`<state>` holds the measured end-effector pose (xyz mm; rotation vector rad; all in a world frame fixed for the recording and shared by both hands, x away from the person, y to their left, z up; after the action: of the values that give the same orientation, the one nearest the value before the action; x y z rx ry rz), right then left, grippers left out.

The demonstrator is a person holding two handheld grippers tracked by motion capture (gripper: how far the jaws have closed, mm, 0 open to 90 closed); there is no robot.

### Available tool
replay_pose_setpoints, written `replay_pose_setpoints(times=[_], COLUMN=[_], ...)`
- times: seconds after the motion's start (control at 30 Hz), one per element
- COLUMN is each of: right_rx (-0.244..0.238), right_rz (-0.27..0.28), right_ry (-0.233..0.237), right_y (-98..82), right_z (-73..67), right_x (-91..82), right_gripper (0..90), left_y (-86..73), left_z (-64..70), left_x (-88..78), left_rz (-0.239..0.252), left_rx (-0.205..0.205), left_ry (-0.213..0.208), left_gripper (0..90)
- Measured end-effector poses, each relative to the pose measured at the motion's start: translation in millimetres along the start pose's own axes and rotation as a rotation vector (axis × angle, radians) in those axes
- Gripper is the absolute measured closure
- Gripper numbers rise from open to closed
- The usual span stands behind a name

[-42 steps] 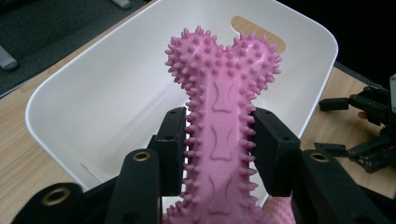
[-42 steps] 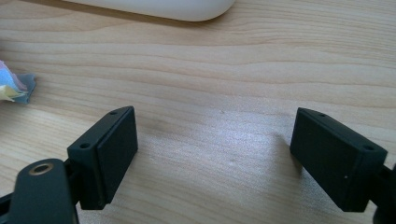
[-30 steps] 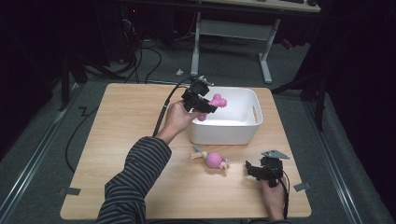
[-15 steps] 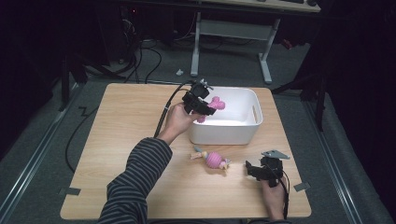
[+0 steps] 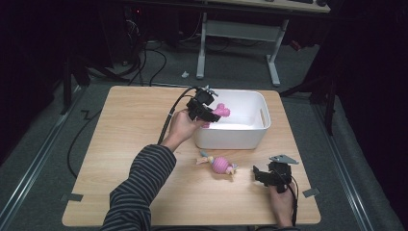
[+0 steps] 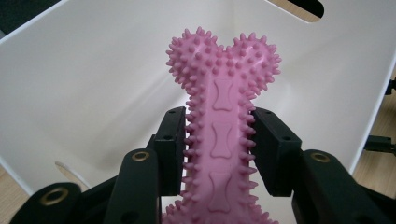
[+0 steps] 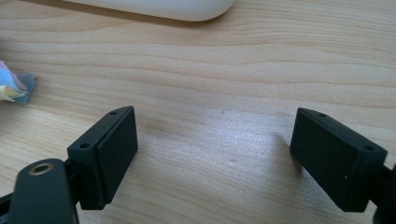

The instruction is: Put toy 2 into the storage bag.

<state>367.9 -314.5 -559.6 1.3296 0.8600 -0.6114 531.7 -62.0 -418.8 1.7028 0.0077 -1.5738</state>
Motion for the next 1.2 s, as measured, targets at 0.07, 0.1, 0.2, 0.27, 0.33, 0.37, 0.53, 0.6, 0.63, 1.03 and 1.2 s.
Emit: replay_pose_setpoints(times=[0.07, 0.1, 0.2, 0.27, 0.33, 0.37, 0.53, 0.6, 0.63, 1.03, 1.2], right_rx=[0.000, 0.000, 0.000, -0.002, -0.002, -0.002, -0.001, 0.000, -0.001, -0.003, -0.002], right_rz=[0.000, 0.000, 0.000, 0.001, 0.001, 0.001, 0.001, 0.000, 0.001, 0.001, 0.002], right_ry=[0.000, 0.000, 0.000, -0.001, -0.001, -0.001, -0.001, 0.000, -0.001, -0.001, -0.001], right_y=[0.0, 0.0, 0.0, 0.1, 0.1, 0.1, 0.0, 0.0, 0.1, 0.2, 0.2], right_z=[0.0, 0.0, 0.0, 0.1, 0.1, 0.1, 0.1, -0.1, 0.1, -0.2, -0.2], right_x=[0.0, 0.0, 0.0, 0.1, 0.1, 0.1, 0.0, 0.0, 0.1, 0.1, 0.2], right_gripper=[15.0, 15.0, 15.0, 15.0, 15.0, 15.0, 15.0, 15.0, 15.0, 15.0, 15.0], left_y=[-0.4, -1.1, -2.2, -2.5, -2.4, -2.5, -2.8, -2.2, -2.1, -10.5, -18.0], left_z=[0.4, 0.2, -0.8, -0.4, 0.0, 0.1, -0.3, -0.3, 0.5, 5.0, 1.7], left_x=[1.2, 3.0, 4.2, 5.1, 5.4, 5.9, 5.8, 2.8, 1.1, -28.3, -42.9], left_rz=[-0.001, -0.004, -0.008, -0.009, -0.013, -0.016, -0.018, -0.010, -0.009, 0.071, 0.102], left_rx=[0.004, 0.003, 0.000, -0.001, 0.002, 0.002, -0.002, 0.002, 0.002, 0.018, 0.004], left_ry=[0.004, 0.008, 0.004, 0.007, 0.011, 0.013, 0.004, 0.009, 0.011, 0.017, 0.028], left_gripper=[57.5, 57.5, 57.6, 57.5, 57.3, 57.2, 56.8, 54.8, 54.8, 40.0, 37.5])
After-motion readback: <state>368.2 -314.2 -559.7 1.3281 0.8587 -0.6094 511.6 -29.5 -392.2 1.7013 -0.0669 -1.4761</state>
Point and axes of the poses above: each handheld gripper's, and its own axes: x roughly forward along the jaws, y roughly out of its top, z roughly to its right, the point moved 4 cm from there along x, roughly forward along the jaws, and after that the axes turned 10 degrees about -z, right-handed, at the moved point
